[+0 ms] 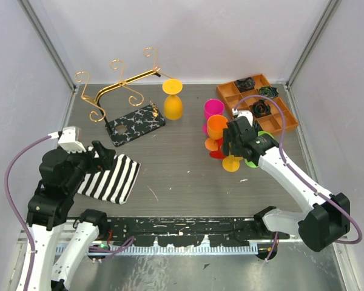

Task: Place the wine glass upside down on the wine glass rack
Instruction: Move the wine glass to the center of the board.

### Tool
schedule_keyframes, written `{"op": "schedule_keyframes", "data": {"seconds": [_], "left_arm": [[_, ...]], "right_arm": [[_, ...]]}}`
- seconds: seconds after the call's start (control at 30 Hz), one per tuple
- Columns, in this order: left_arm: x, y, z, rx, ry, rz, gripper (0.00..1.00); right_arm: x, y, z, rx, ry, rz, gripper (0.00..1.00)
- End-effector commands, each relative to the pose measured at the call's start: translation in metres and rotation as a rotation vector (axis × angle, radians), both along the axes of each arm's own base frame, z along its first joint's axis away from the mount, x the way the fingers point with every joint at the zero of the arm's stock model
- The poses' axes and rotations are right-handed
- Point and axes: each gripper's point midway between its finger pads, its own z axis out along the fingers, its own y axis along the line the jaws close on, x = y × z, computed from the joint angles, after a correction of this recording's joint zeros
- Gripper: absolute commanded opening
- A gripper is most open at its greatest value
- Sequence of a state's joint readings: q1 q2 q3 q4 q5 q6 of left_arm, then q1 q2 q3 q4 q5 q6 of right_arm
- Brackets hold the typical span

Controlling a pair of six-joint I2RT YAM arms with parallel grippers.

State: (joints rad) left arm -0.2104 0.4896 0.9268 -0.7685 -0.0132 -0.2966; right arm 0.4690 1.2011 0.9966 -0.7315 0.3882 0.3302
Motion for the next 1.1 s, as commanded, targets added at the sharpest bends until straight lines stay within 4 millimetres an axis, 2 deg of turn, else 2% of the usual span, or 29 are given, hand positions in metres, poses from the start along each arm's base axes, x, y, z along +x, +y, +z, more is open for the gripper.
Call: {"op": "schedule_keyframes", "data": {"seconds": [0.0, 0.13, 0.3, 0.47, 0.57, 0.7, 0.87, 0.97, 1.07], "left_arm": [[0.001, -0.003, 0.003, -0.010, -0.020, -0.014, 0.97], [0.002, -0.004, 0.002, -0.010, -0.019, -0.016, 0.97], [0.005, -0.007, 0.002, -0.020, -0.016, -0.029, 0.97], [0.005, -0.008, 0.002, -0.025, -0.018, -0.032, 0.97], [0.004, -0.007, 0.002, -0.022, -0.017, -0.026, 0.97], [0.002, -0.006, 0.003, -0.022, -0.022, -0.022, 0.97], [-0.001, -0.004, 0.004, -0.019, -0.021, -0.015, 0.97], [-0.004, -0.001, 0.005, -0.009, -0.022, -0.006, 0.97], [-0.006, 0.003, 0.005, -0.001, -0.025, 0.009, 0.97]], "right_arm": [[-0.016, 0.001, 0.017, 0.035, 0.017, 0.033, 0.75], [-0.034, 0.005, 0.017, 0.076, 0.061, 0.066, 0.75], [-0.048, 0.029, 0.023, 0.139, 0.064, 0.133, 0.75], [-0.062, 0.071, 0.022, 0.153, 0.069, 0.205, 0.76], [-0.071, 0.106, 0.023, 0.160, 0.051, 0.278, 0.76], [-0.066, 0.148, 0.029, 0.169, -0.008, 0.354, 0.77], [-0.044, 0.196, 0.037, 0.142, -0.069, 0.439, 0.79], [-0.039, 0.217, 0.032, 0.116, -0.065, 0.486, 0.83], [-0.035, 0.229, 0.022, 0.098, -0.053, 0.507, 0.88]]}}
